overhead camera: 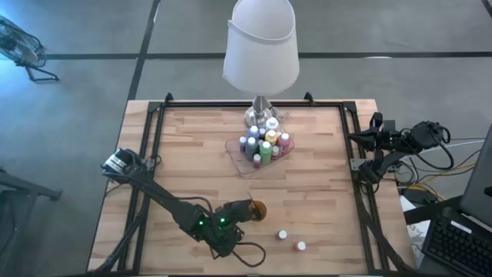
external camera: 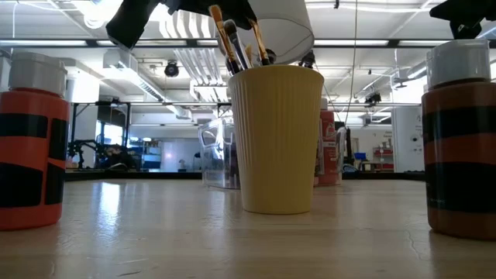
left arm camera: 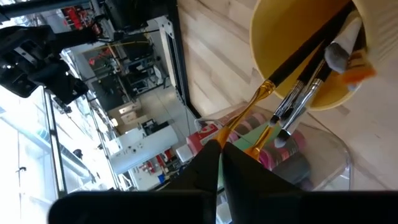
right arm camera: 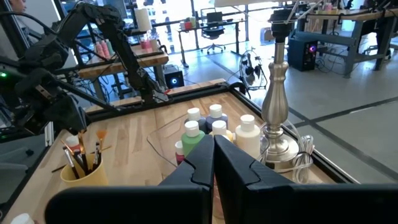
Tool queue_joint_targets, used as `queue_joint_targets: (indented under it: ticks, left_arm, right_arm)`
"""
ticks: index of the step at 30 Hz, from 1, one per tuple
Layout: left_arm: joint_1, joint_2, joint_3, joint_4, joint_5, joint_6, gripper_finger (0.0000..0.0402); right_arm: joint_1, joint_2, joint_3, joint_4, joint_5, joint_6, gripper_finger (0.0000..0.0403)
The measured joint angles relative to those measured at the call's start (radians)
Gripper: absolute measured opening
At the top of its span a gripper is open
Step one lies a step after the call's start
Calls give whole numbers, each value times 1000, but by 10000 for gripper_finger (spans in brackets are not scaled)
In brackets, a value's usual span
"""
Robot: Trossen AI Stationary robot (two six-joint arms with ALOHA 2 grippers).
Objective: Pick & Place Paint Supplies
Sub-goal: Put the black paint brush into the yellow cup
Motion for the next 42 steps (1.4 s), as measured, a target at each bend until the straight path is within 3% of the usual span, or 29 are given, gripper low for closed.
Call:
queue_joint_targets:
  ticks: [12,17,24,30,36,42]
  left_arm:
    - [0,-1,0,-4,9,17,92]
    - [-11,-21,13,-8,-77,18,93]
    - [-40,-86,18,-6,-110,17,92]
    - [-83,-146,36,-5,-246,6,92]
    - [-124,-191,65,-5,-353,-83,92]
    - [-147,-241,83,-4,-371,-187,92]
  right_arm:
    - [0,0,0,0,0,0,8]
    - [0,0,0,0,0,0,8]
    - [0,0,0,0,0,0,8]
    - [0,0,0,0,0,0,8]
    - [0,0,0,0,0,0,8]
    - [0,0,0,0,0,0,8]
